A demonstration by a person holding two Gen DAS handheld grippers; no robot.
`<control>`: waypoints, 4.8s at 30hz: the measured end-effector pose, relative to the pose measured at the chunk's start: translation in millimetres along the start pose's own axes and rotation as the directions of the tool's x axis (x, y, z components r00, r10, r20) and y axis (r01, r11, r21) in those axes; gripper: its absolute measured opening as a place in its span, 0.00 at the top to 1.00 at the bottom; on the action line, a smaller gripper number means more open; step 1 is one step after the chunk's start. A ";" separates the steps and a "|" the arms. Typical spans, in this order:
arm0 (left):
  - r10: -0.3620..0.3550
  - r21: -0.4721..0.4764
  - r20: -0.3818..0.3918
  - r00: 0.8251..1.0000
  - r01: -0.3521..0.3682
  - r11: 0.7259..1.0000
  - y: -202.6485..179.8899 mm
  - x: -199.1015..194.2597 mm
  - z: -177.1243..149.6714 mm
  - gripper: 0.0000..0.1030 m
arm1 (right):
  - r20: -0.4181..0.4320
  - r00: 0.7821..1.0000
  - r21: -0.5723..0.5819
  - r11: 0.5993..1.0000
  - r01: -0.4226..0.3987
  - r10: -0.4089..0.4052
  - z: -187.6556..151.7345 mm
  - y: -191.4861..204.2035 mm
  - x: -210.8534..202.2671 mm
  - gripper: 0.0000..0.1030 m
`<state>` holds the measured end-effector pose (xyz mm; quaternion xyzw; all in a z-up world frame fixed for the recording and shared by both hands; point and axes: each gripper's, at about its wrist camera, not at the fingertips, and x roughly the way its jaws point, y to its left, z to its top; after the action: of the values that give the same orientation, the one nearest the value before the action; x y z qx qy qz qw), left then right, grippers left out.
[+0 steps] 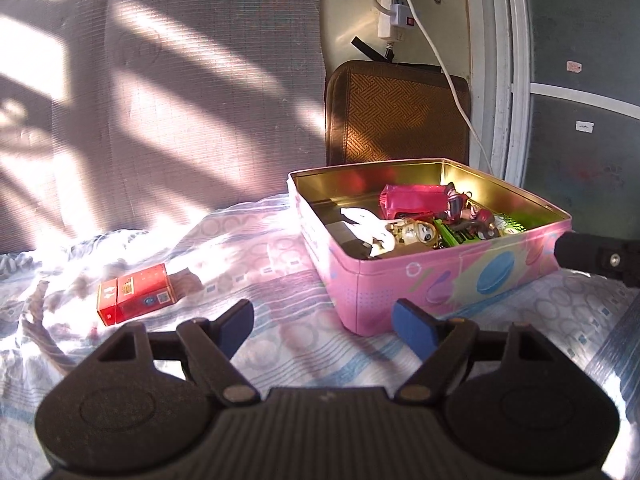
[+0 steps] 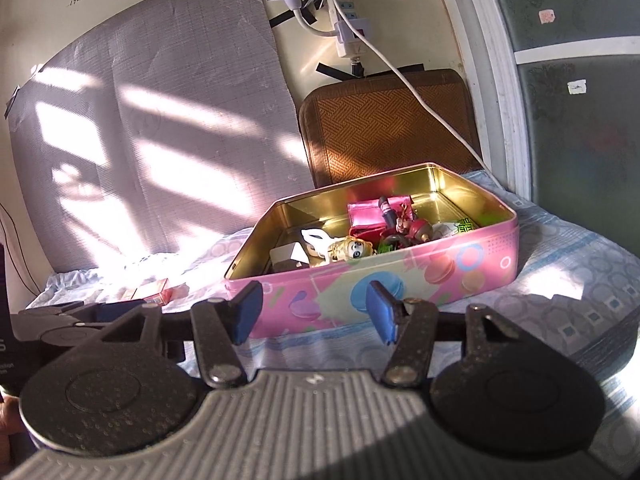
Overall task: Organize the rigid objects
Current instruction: 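Reach the right gripper to the red box on the sheet, then grasp the red box with the right gripper and lift it, then carry the red box into the pink tin and open the right gripper, then lift the right gripper out of the tin and back away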
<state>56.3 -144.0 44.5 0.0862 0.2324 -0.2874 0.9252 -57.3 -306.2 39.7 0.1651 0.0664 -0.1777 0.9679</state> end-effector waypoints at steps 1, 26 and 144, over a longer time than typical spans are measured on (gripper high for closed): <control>0.000 0.000 0.004 1.000 0.000 1.000 1.8 1.1 0.3 0.22 | 0.032 1.000 0.000 1.000 0.001 -0.001 2.1 2.3 -4.3 0.42; 0.355 -0.466 -0.081 0.931 -0.350 0.813 230.3 5.1 -40.9 0.20 | -0.165 0.951 -0.316 0.900 -0.301 0.260 -12.4 143.6 102.8 0.35; 0.121 0.052 0.074 0.990 -0.125 0.991 -72.8 -93.7 9.6 0.00 | 0.029 0.999 0.058 0.998 -0.018 0.016 7.0 -18.3 -76.6 0.00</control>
<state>-49.7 -160.4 96.0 0.1160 0.1856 -0.2392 0.9460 -134.7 -300.0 55.2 0.1912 0.0460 -0.1737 0.9650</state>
